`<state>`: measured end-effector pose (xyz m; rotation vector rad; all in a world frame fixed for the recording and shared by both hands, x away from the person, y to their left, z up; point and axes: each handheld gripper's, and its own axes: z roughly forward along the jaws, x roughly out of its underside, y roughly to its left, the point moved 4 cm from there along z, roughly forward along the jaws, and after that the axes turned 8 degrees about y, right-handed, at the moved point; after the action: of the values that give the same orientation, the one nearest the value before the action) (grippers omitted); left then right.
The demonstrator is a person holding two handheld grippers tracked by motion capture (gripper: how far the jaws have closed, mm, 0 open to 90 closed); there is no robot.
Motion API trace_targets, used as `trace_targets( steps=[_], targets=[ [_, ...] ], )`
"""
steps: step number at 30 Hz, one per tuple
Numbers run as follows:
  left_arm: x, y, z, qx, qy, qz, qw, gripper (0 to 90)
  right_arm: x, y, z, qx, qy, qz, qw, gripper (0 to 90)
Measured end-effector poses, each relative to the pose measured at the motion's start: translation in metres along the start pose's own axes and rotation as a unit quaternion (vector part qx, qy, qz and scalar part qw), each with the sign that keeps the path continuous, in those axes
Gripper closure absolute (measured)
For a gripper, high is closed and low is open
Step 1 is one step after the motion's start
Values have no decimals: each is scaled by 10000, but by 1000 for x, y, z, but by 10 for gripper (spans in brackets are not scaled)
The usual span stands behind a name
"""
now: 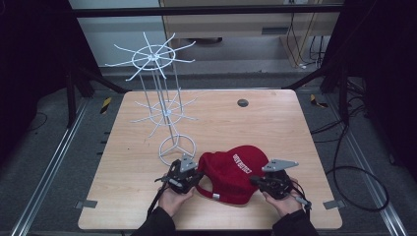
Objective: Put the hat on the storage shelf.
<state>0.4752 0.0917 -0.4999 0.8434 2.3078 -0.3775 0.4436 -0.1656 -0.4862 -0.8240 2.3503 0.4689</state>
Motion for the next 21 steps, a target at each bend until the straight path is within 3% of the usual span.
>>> trace_targets(
  steps=[5, 8, 12, 15, 21],
  targets=[
    [-9, 3, 16, -58, 63, -34, 10000, 817, 7, 10, 0, -82, 73, 11, 9999, 881],
    [-8, 5, 14, -74, 72, 4, 9999, 738, 7, 10, -1, -69, -11, -41, 10000, 844],
    [-1, 9, -7, 19, -94, -49, 9999, 618, 2, 2, -14, 63, -473, -133, 9988, 777],
    [11, 13, -28, 45, -151, 27, 9999, 556, -2, -1, -18, 165, -649, -256, 9974, 720],
    [35, 26, -58, -169, -238, 36, 9996, 487, -18, 17, -17, 12, -838, -598, 9947, 650]
  ],
)
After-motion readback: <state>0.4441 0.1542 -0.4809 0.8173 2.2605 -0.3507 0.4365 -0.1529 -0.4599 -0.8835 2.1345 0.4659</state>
